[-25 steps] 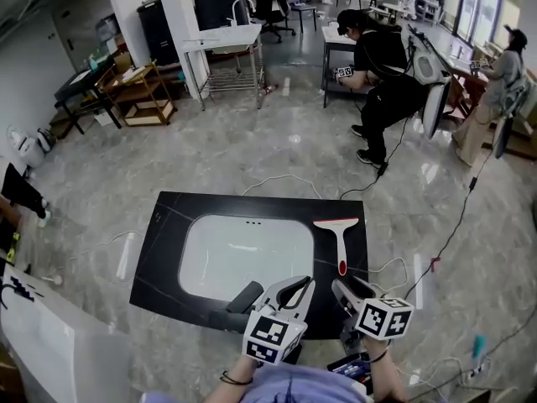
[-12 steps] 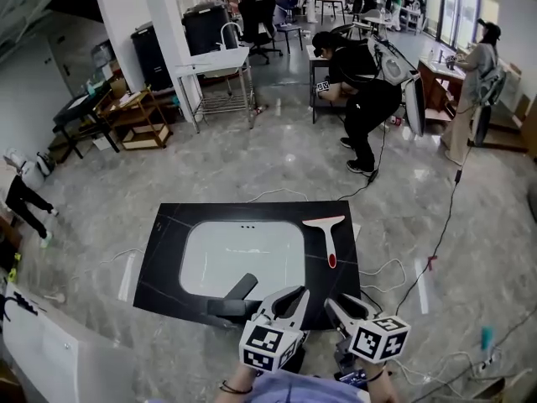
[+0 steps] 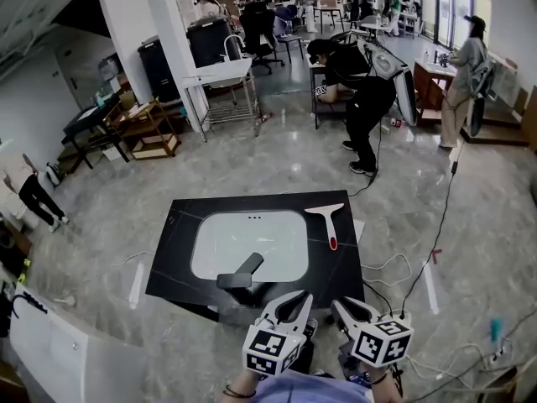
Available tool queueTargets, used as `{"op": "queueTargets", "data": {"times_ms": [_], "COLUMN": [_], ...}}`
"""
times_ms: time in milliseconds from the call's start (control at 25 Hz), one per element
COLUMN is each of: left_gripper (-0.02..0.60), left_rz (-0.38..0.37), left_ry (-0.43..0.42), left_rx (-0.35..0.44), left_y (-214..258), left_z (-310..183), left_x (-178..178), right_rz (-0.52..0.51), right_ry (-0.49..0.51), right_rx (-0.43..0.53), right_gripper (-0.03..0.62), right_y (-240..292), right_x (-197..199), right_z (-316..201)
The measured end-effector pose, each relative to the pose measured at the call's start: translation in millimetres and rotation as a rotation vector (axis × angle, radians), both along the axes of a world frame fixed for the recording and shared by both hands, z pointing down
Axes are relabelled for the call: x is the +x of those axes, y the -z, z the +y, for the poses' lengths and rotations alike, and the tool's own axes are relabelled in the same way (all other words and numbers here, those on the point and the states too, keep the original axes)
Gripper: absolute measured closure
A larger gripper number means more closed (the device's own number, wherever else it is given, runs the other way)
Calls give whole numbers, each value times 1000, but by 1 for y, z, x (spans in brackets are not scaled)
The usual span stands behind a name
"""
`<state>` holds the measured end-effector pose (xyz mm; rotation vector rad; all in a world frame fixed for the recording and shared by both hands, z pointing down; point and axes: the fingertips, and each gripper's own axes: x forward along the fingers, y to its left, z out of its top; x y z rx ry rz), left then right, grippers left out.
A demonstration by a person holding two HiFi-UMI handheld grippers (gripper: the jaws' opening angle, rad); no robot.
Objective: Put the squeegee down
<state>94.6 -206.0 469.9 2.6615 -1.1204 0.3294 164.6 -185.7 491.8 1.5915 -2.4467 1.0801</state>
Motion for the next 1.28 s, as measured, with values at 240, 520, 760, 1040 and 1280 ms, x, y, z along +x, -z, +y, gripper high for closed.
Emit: {"op": "queueTargets", "data": {"times_ms": [240, 520, 760, 1040, 1280], "left_gripper": [555, 555, 555, 555, 555], "left_rz": [-14, -27, -61, -79, -101], "left_ry": [19, 27, 48, 99, 71], "left_rx": [-6, -8, -34, -49, -51], "left_y": [-5, -2, -13, -18, -17], "left_z": [46, 84, 107, 110, 113], "left_x": [-13, -14, -23, -27, -33], "right_rz": [-12, -10, -13, 66, 62], "right_ry": [25, 49, 64, 75, 54], "right_rx": [3, 3, -10, -15, -9], "right_gripper": [531, 539, 542, 543, 545], "right_y": [0, -2, -11, -19, -22], "right_x": [-13, -22, -28, -23, -30], "right_z": [46, 86, 100, 105, 100]}}
